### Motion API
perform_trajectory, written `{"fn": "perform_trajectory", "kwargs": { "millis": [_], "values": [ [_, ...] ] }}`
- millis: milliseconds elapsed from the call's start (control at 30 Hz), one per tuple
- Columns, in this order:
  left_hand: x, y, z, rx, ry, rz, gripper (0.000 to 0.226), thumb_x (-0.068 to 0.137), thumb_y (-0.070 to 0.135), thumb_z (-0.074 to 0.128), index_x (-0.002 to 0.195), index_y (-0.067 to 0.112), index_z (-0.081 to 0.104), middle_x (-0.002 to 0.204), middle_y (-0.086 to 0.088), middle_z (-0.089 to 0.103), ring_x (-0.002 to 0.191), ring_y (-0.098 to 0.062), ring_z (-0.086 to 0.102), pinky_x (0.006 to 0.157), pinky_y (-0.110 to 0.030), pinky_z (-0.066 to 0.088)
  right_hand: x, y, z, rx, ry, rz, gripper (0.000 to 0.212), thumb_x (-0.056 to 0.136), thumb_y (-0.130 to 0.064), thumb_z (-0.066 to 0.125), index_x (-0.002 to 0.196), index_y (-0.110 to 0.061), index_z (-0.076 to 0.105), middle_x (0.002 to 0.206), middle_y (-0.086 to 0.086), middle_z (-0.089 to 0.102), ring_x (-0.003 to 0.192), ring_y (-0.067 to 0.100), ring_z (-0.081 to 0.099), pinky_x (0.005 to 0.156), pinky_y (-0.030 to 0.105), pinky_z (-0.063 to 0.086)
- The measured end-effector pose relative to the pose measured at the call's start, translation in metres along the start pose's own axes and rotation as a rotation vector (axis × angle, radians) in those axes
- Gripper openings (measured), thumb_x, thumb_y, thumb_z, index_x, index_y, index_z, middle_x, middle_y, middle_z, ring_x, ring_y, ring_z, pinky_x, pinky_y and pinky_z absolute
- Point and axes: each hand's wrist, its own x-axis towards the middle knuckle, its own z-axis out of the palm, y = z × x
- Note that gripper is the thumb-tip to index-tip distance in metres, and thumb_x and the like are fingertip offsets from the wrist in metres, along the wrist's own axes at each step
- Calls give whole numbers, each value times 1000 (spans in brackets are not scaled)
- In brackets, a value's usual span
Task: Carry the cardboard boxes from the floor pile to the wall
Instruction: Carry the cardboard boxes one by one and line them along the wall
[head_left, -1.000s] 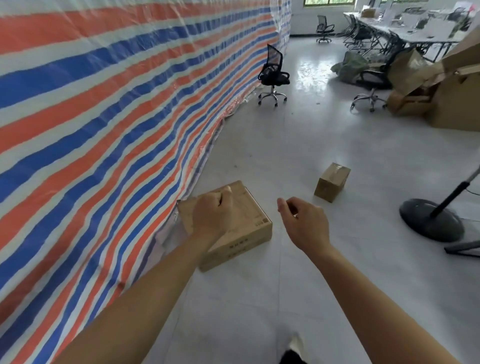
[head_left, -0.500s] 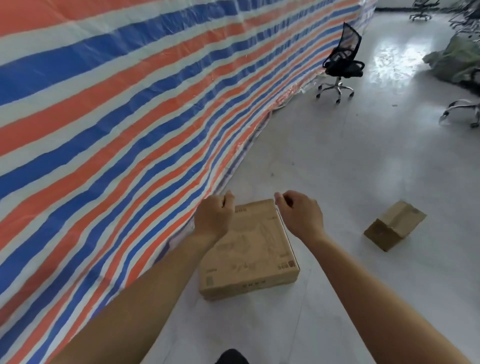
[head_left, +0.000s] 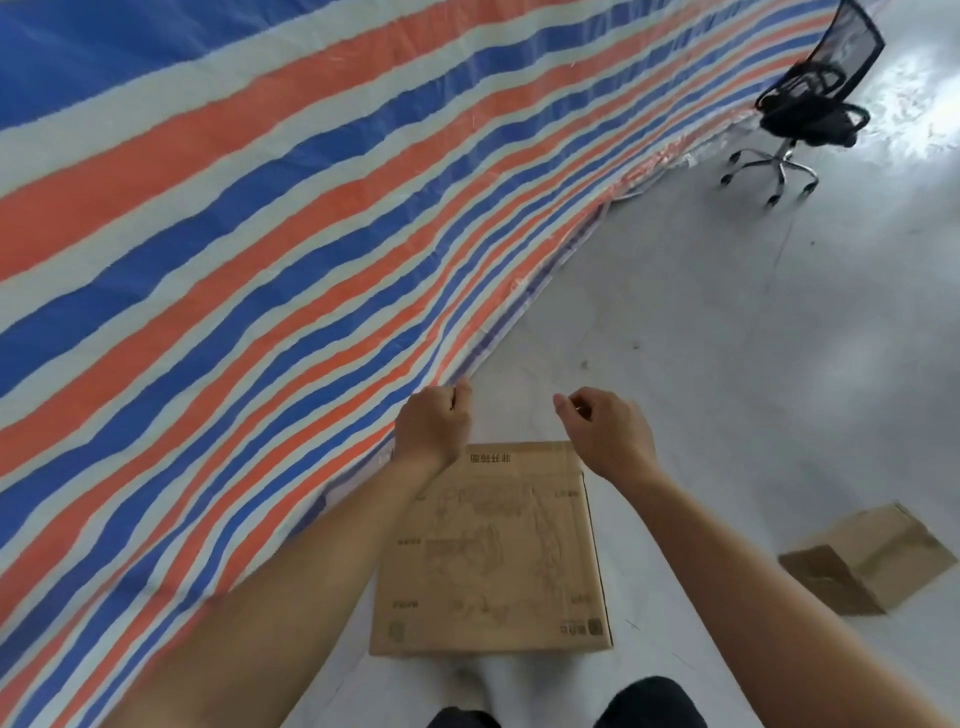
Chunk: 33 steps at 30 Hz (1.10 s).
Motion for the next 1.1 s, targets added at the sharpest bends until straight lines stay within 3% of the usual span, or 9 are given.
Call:
{"fn": "perform_trajectory", "kwargs": {
  "millis": [133, 333, 433, 567, 700, 833, 967, 1100],
  "values": [
    [61, 7, 43, -5, -42, -31, 52, 98, 51, 36, 57, 22, 49, 56, 3, 54, 49, -13, 56, 54, -22, 47, 76, 29, 4, -7, -60, 34, 34, 101, -47, 49, 76, -26, 60, 67, -9, 60, 62, 12, 57, 52, 26, 34],
    [147, -19, 139, 51, 23, -250, 42, 98, 58, 36, 74, 30, 55, 69, 11, 60, 61, -10, 62, 66, -26, 59, 202, 94, 33, -43, -218, 28, 32, 101, -46, 50, 90, -22, 67, 75, -6, 63, 65, 11, 55, 52, 24, 34],
    [177, -41, 198, 94, 35, -372, 48, 97, 63, 31, 76, 28, 57, 66, 9, 59, 60, -7, 61, 62, -29, 59, 261, 134, 70, -58, -333, 12, 31, 100, -46, 50, 98, -21, 69, 84, -5, 68, 72, 16, 59, 56, 26, 39],
    [203, -89, 295, 117, -187, -538, 53, 105, 41, 34, 68, 10, 54, 60, -3, 49, 53, -13, 46, 50, -23, 36, 315, 206, 149, -116, -501, 8, 29, 100, -41, 53, 109, -18, 69, 93, -3, 68, 82, 18, 62, 65, 27, 41],
    [211, -190, 401, 190, -412, -637, 30, 100, 38, 45, 79, 18, 53, 94, -9, 60, 77, -23, 57, 71, -35, 48, 340, 287, 246, -200, -711, -5, 40, 98, -43, 53, 126, -16, 62, 116, 5, 64, 107, 23, 62, 88, 33, 50],
    [184, -284, 479, 296, -584, -701, 19, 99, 34, 48, 104, 17, 56, 123, -8, 50, 106, -25, 52, 86, -34, 43, 343, 360, 345, -348, -863, 14, 57, 97, -44, 56, 144, -14, 44, 137, 12, 50, 124, 30, 54, 101, 42, 48],
    [153, -355, 528, 352, -663, -817, 50, 100, 37, 48, 145, 16, 41, 161, -12, 17, 145, -34, 25, 117, -46, 27, 356, 386, 420, -379, -833, -41, 72, 95, -41, 59, 155, -15, 28, 155, 14, 32, 142, 31, 34, 112, 46, 37],
    [111, -389, 549, 493, -750, -735, 73, 95, 38, 54, 156, 26, 15, 165, -3, -12, 152, -31, 1, 120, -54, 17, 374, 392, 475, -457, -718, -145, 93, 90, -39, 61, 161, -13, 7, 167, 16, -5, 155, 33, -8, 124, 51, 4]
  ]
}}
